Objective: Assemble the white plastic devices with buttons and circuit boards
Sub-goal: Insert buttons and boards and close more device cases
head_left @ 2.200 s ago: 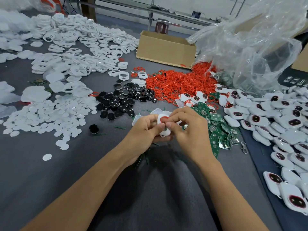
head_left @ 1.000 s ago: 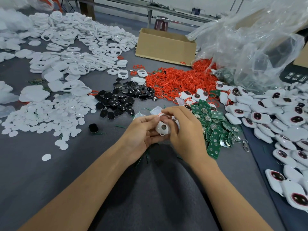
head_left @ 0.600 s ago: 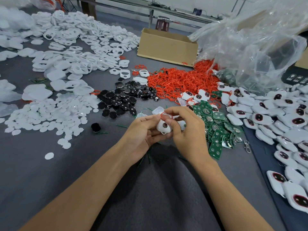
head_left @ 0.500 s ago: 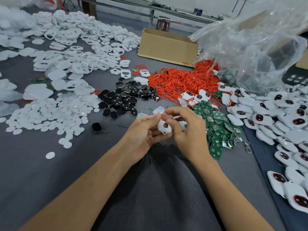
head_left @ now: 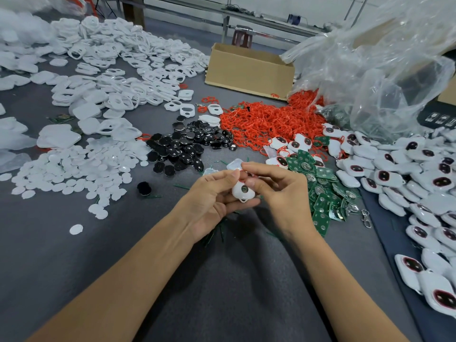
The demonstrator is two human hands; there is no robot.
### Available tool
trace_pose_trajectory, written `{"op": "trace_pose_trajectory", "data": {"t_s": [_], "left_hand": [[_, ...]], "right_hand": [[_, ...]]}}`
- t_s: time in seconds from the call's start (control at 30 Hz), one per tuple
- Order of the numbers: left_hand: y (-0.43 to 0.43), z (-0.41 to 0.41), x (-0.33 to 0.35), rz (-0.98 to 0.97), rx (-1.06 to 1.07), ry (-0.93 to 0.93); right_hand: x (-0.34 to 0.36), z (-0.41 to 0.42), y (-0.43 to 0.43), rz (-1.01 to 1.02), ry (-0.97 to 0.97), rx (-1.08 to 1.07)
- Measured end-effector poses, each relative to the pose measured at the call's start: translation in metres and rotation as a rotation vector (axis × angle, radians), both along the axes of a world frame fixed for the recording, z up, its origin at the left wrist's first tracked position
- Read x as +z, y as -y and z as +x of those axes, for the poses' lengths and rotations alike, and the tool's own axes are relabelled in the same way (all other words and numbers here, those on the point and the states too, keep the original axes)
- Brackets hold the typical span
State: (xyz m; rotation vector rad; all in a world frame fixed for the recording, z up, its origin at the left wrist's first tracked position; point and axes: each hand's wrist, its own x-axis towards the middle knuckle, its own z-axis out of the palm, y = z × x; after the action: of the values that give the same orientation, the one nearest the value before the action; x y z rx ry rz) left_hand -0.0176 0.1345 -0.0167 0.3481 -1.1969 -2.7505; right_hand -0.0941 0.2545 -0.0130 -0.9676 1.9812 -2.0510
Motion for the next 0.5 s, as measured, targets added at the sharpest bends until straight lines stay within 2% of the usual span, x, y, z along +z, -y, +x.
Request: {"op": "trace_pose_trajectory", "data": {"t_s": [0.07,0.17,0.3,0.5], "left_hand": [[0.0,0.0,0.0,-0.016,0.003,-0.004],[-0.003,-0.001,-0.001,-0.138,0.023,-0.014],[-0.009,0.001,-0.002,-0.352,0.107,-0.023],[-0.011,0.001,-0.001,-0.446,0.149,-0.042]], "right_hand": [[-0.001,-0.002,-0.001,-0.037,0.073,0.044],[-0.001,-0.004,-0.005,-0.032,0.159,0.057],[-0.002,-0.006,-0.007,0.01,0.143,0.037],[0.0,-0.006,-0.006,-0.031,0.149,0.061]]}}
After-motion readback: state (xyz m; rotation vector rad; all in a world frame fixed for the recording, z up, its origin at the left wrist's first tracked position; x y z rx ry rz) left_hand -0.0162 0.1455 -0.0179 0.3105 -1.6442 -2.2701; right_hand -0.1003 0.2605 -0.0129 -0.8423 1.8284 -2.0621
